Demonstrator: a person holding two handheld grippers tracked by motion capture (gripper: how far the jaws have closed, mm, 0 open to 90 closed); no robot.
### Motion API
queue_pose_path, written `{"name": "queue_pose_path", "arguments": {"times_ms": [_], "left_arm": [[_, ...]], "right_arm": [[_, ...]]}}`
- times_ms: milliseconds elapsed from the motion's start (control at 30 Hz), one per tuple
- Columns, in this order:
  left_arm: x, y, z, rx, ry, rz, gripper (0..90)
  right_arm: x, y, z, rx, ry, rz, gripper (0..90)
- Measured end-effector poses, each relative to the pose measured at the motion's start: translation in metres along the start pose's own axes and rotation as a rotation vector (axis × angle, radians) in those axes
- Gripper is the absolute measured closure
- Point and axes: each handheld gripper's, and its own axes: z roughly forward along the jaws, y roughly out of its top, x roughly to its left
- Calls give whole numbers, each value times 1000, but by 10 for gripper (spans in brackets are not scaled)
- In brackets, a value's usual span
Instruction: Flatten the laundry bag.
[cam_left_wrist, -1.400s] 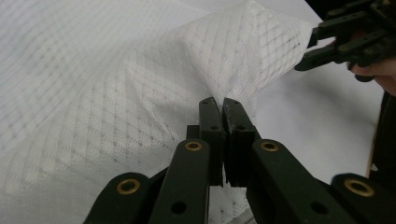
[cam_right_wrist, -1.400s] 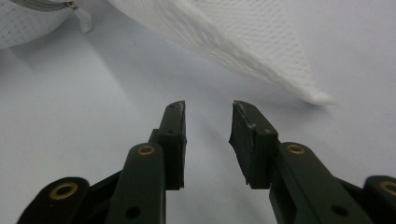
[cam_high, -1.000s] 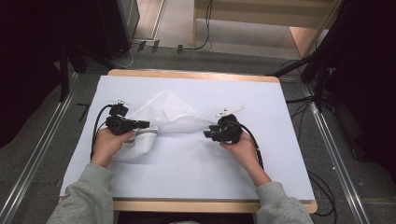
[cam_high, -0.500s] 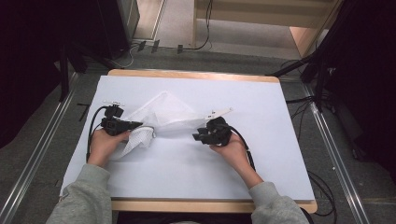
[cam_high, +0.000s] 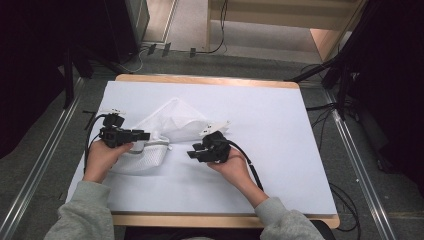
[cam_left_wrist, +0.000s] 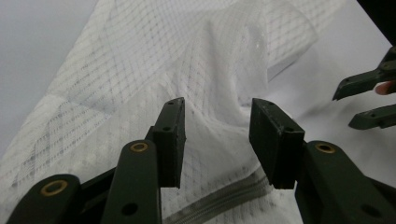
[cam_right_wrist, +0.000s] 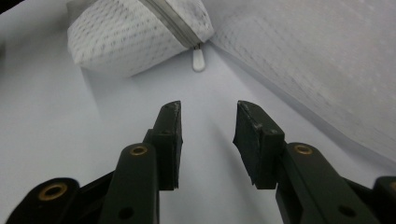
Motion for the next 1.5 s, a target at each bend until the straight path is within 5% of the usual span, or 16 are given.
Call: {"name": "queue_pose_path", "arguments": {"times_ms": [467,900,1300,1500], "left_arm": [[-36,-19,-24,0,22,88,494],[-11,-23,-26,-31,43,49,484],[-3,-25,-29,-37,52,28,481],[2,-26,-29,-34,58,18,480]], "right_arm": [[14,2,9,-1,25,-16,609],[36,6,47,3,46,-35,385],[25,35,68,-34,38,-40,384],[24,41,87,-2,21,-47,405]]}}
